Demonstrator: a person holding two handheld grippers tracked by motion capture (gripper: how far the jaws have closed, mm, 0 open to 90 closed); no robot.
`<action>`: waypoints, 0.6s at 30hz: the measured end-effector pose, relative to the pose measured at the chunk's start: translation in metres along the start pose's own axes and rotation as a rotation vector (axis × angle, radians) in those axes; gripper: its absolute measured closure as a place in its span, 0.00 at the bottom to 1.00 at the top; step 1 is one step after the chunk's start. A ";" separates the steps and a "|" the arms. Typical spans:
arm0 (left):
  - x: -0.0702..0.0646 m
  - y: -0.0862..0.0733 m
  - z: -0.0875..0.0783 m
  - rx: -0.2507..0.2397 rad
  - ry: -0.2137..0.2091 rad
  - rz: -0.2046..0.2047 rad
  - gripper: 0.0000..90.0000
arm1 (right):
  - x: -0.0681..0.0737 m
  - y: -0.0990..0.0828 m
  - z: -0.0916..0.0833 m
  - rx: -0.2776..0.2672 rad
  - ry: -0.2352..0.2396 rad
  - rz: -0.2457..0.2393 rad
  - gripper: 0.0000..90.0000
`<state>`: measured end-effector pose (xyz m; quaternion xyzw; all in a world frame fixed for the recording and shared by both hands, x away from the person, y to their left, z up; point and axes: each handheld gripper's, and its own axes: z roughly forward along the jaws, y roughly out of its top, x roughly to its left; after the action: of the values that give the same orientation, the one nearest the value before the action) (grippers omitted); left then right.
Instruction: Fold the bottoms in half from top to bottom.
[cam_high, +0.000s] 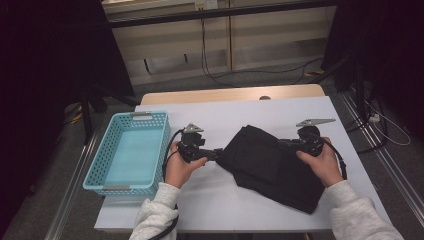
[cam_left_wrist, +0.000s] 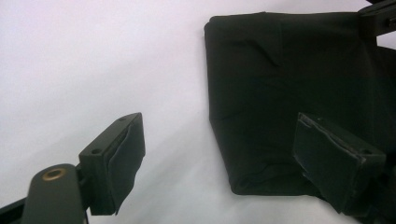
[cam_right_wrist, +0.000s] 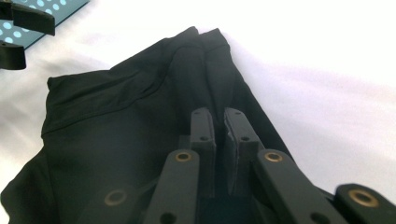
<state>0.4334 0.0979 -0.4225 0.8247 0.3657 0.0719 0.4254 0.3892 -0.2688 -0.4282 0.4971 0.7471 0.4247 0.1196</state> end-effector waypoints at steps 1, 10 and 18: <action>-0.001 0.000 0.000 -0.002 0.003 -0.008 0.19 | 0.000 -0.001 -0.002 0.001 -0.004 -0.004 0.93; -0.003 0.001 0.004 0.002 -0.007 -0.001 0.19 | -0.001 -0.002 -0.011 0.004 0.006 -0.004 0.93; -0.003 0.003 0.004 0.014 -0.007 0.019 0.18 | -0.003 -0.007 -0.016 0.011 -0.003 -0.009 0.93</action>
<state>0.4347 0.0923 -0.4222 0.8314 0.3568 0.0704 0.4202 0.3769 -0.2808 -0.4247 0.4949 0.7517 0.4192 0.1200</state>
